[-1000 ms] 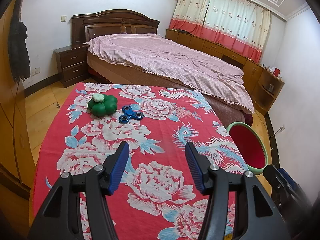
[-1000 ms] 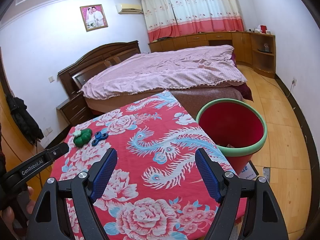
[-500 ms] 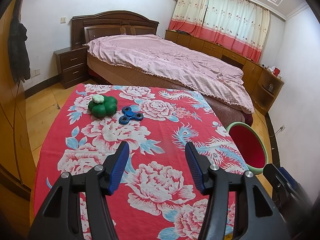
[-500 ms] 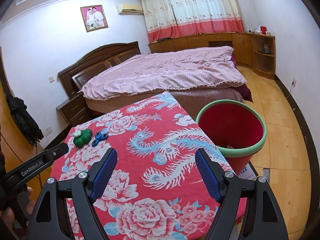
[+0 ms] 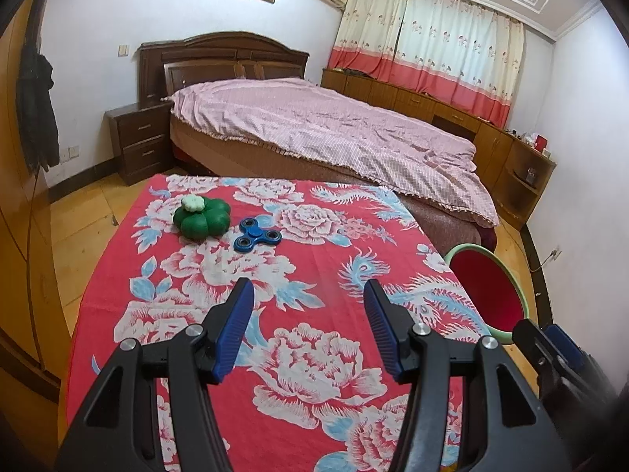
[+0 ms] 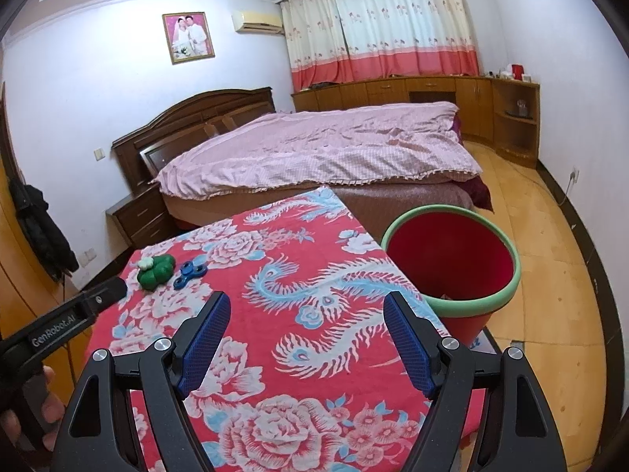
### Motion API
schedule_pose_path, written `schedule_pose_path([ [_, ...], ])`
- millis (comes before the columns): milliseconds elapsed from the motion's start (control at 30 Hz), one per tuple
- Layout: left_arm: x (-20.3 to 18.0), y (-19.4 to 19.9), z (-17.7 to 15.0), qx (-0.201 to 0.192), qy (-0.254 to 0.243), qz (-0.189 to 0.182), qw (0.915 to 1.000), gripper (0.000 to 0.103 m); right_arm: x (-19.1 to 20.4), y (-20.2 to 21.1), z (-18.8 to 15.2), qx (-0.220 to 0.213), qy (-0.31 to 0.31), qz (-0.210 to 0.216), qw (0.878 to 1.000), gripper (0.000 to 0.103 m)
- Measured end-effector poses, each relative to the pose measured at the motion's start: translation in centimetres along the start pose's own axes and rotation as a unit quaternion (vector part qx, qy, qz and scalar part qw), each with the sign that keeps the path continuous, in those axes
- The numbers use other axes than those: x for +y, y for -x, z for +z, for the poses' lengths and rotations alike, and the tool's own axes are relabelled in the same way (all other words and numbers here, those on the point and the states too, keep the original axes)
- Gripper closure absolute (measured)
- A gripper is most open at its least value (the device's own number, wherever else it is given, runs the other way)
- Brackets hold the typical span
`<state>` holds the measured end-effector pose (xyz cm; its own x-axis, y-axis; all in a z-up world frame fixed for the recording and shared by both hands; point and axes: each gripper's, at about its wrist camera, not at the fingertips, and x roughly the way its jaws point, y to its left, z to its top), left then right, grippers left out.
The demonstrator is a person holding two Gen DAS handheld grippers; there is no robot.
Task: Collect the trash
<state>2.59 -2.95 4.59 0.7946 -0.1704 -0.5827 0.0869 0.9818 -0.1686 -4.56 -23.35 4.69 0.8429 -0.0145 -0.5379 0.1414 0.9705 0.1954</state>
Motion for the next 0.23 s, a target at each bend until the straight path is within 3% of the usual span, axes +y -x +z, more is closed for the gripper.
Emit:
schedule_pose_path([
  [233,0.37,-0.34,-0.8,-0.019,-0.017,0.016,0.9996,0.045,-0.01,-0.95,-0.6,0.007,0.004,-0.006,1.0,0.022],
])
